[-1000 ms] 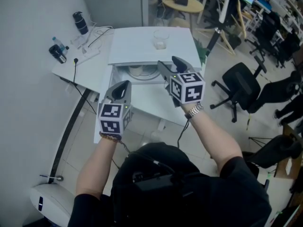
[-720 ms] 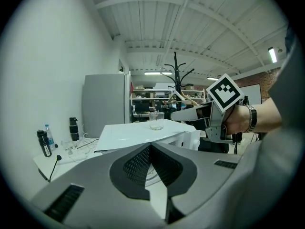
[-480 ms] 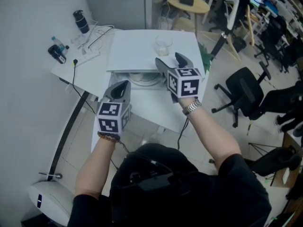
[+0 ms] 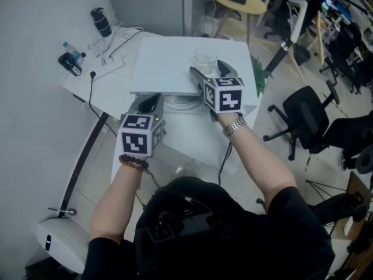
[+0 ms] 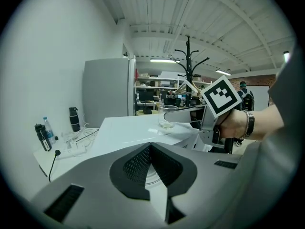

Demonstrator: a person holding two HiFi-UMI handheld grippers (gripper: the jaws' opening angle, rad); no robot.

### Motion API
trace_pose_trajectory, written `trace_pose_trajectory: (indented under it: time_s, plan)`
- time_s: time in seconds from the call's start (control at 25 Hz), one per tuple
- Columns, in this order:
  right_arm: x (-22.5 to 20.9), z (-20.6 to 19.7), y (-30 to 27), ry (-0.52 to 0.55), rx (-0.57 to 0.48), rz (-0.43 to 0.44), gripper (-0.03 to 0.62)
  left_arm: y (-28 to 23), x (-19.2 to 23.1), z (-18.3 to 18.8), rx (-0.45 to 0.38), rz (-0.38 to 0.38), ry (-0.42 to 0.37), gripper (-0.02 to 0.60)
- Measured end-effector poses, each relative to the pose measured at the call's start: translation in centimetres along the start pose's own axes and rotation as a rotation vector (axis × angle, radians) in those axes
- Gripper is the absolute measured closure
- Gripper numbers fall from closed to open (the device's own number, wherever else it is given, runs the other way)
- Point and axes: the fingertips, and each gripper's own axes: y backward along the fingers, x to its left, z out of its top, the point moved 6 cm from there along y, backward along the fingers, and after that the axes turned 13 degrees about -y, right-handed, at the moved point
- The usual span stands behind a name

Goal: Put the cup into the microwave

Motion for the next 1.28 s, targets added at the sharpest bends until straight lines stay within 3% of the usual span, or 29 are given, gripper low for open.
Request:
trace_pose_trajectory:
  time_s: [0.48, 0.6, 1.28]
  plan:
    - [-0.8, 0.2, -2.6, -0.004, 0.032, -0.006, 0.172, -1.4, 0.7, -0.5, 0.046, 0.001, 0.022, 0.58]
    - [-0.9, 0.5, -2.6, 0.004, 0.019, -0.01, 0.235, -1.4, 1.0, -0.5, 0.048, 0.01, 0.03, 0.58]
    - [-0.5, -0.2, -0.6, 0.0, -0.001, 0.016, 0.24, -0.7, 0.1, -1.2, 0.054, -0.002, 0.027, 0.581]
